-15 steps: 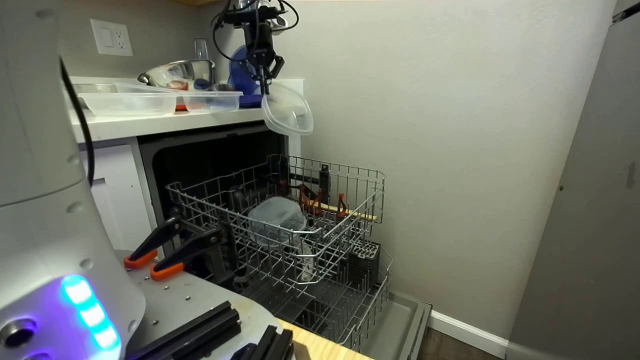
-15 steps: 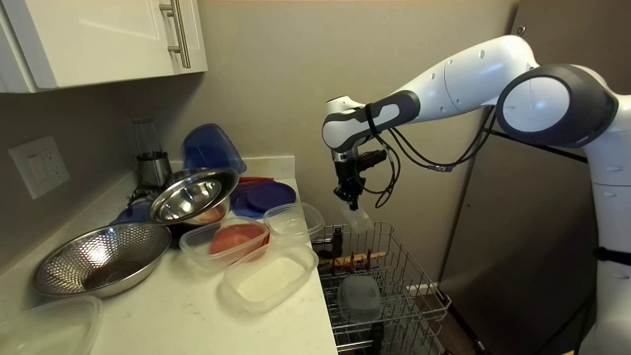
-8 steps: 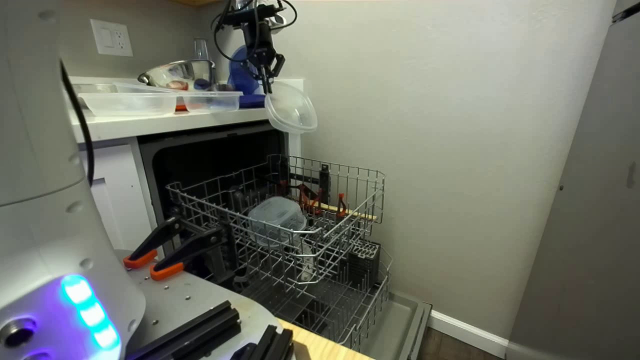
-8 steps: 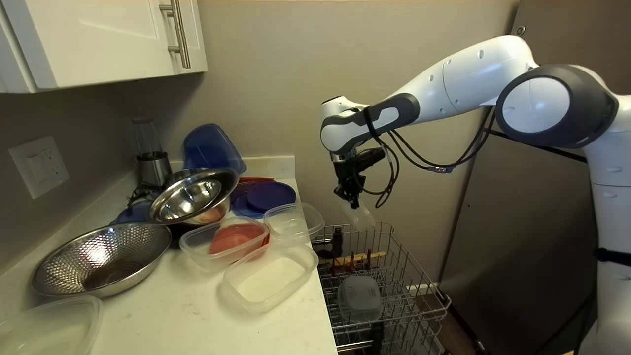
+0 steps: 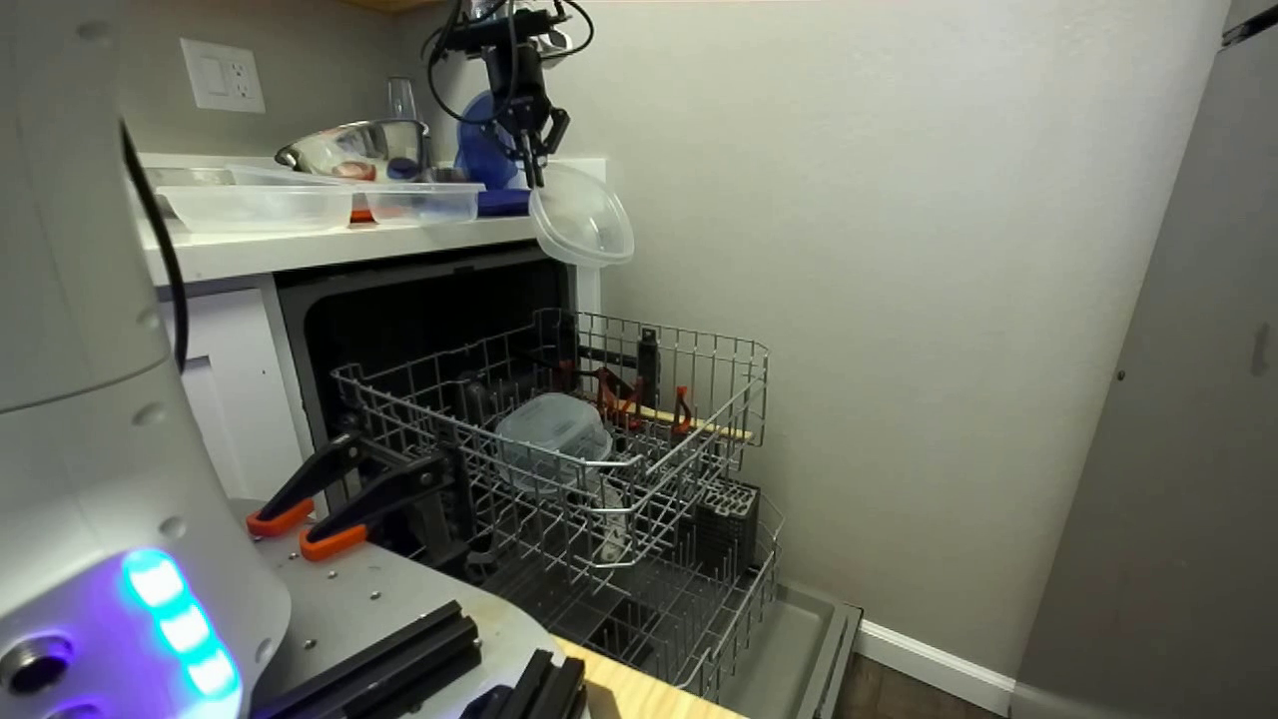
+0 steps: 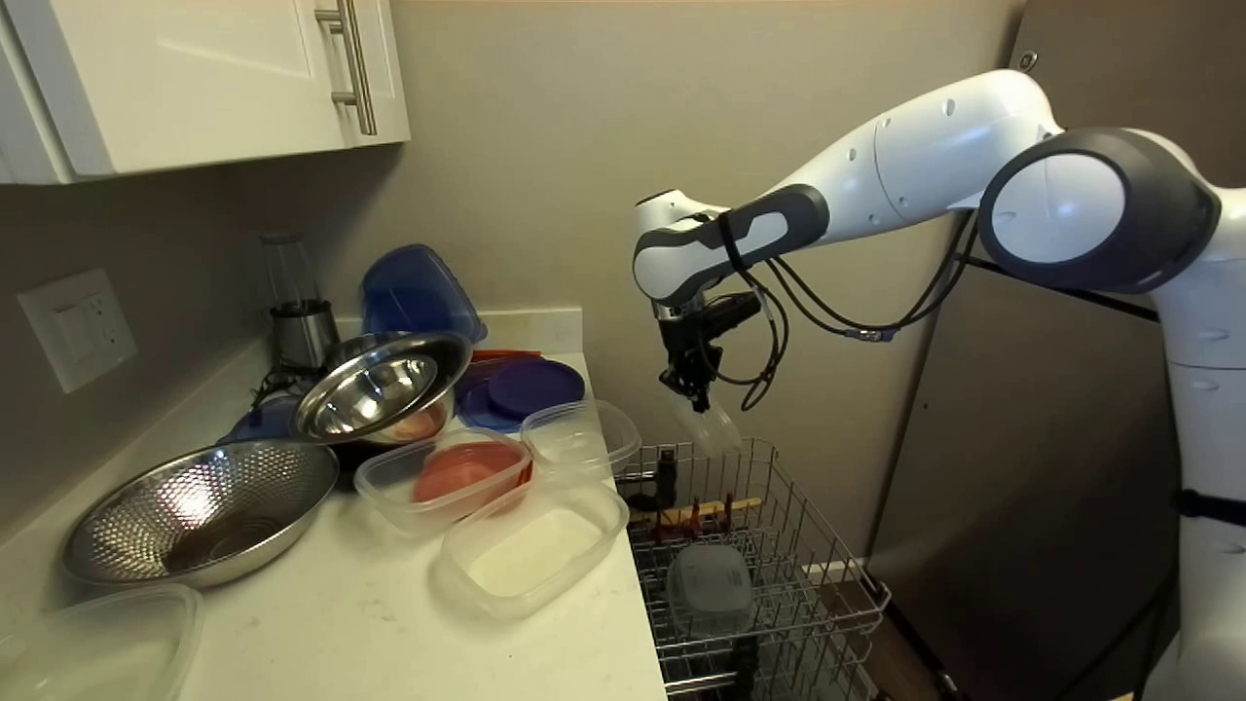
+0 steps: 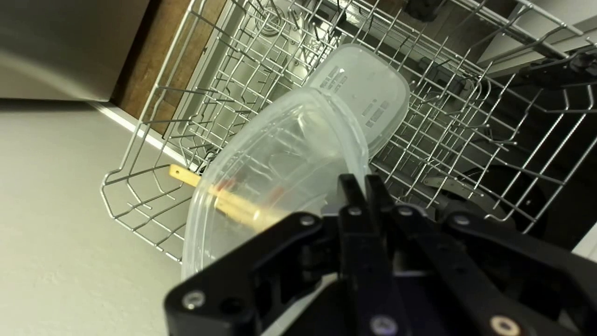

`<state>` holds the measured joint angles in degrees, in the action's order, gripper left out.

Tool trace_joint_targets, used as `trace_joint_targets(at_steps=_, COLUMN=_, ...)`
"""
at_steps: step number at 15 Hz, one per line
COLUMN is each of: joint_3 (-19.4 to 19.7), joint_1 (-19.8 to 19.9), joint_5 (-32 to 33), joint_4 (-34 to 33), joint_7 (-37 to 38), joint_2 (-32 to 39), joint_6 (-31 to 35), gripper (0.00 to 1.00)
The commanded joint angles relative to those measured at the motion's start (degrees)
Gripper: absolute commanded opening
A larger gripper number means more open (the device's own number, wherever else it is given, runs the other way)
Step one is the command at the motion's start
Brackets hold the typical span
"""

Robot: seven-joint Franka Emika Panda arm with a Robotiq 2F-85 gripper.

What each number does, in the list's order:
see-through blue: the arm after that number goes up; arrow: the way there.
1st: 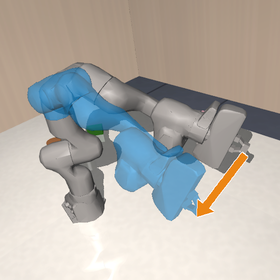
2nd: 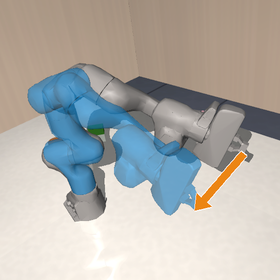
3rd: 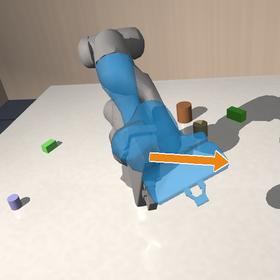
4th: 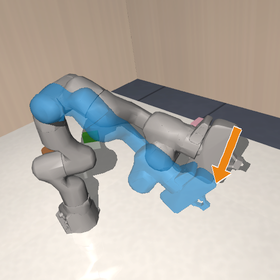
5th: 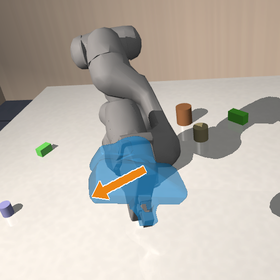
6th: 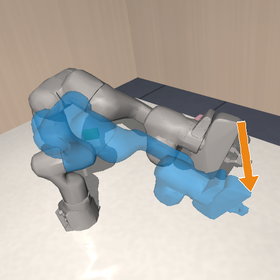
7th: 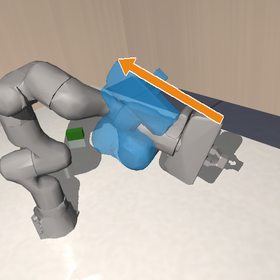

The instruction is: Take out the bowl from the dishwashing rack

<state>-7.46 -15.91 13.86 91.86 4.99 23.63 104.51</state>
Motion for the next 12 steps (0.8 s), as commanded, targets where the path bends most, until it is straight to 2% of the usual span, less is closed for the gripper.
trace_joint_targets(at_steps=1, joint_3=0.1, joint_1=-0.8, joint_5=2.2, joint_4=-2.5, joint_7=-0.1, joint_2=0.6, joint_6=-2.7, gripper=0.03)
trace_joint_targets(at_steps=6, joint_3=-0.6, joint_1=-5.7, joint_5=11.3, joint_4=-19.5, joint_7=-6.9, joint_2=7.8, joint_6=-17.1, gripper=0.03)
trace_joint_targets(at_steps=12, joint_3=-1.0, joint_1=-12.6, joint_5=17.8, joint_4=-39.8, joint_7=-23.2, joint_2=18.4, joint_6=-25.3, gripper=0.03)
